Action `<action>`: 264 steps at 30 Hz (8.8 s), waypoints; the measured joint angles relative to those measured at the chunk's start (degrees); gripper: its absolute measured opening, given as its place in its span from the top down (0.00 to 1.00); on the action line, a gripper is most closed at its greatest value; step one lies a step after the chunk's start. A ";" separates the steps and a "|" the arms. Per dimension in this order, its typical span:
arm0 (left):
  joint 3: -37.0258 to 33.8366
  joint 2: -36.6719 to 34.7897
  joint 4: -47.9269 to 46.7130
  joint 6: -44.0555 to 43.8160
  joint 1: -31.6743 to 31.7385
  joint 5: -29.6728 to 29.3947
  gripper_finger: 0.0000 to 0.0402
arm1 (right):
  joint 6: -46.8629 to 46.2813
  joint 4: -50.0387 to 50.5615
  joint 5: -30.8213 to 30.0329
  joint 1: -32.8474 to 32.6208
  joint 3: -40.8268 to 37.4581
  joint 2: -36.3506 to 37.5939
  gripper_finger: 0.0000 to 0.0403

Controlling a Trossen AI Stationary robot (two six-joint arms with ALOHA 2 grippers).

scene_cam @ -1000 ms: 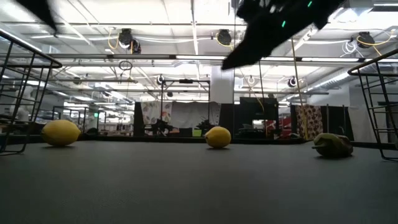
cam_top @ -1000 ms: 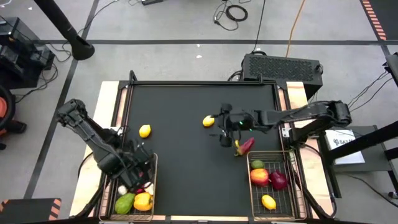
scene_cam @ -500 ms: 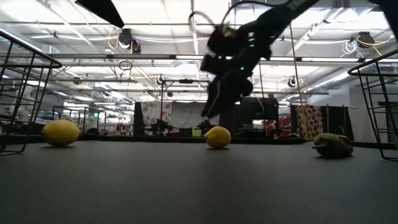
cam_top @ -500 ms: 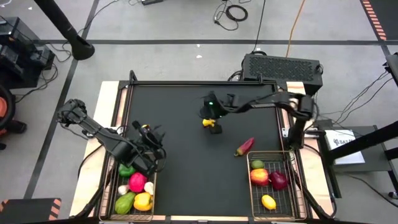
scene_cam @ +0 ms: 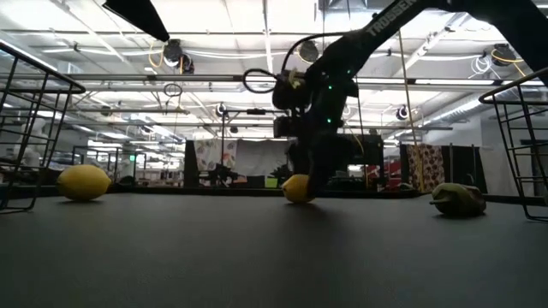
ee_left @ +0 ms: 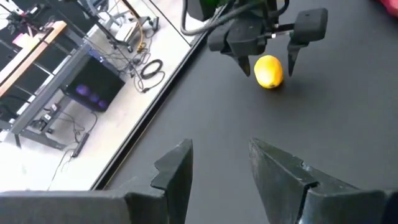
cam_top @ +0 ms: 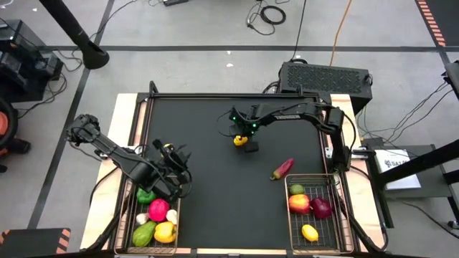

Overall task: Sort produce into baskets
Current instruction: Put the right yellow lemon into the right gold wire basket, then put the chili pepper into the left gold wire basket

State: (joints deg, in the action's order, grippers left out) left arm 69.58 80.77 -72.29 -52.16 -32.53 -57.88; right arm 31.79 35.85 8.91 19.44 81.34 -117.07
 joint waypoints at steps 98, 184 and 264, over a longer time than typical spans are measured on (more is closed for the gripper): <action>-0.04 3.58 31.66 21.99 7.94 3.57 0.59 | -107.68 31.99 -18.80 -76.32 -11.40 35.01 0.12; 20.20 58.34 91.95 44.46 25.38 52.92 0.93 | -81.66 51.26 -74.84 -65.50 2.67 35.84 0.12; 6.19 3.56 9.00 -9.06 -25.79 54.50 0.93 | -81.59 49.68 -74.62 -65.52 2.67 35.84 0.12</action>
State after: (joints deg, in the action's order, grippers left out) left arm 75.77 84.33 -63.29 -61.23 -58.32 -3.38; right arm -49.80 85.53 -65.71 -46.09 84.01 -81.23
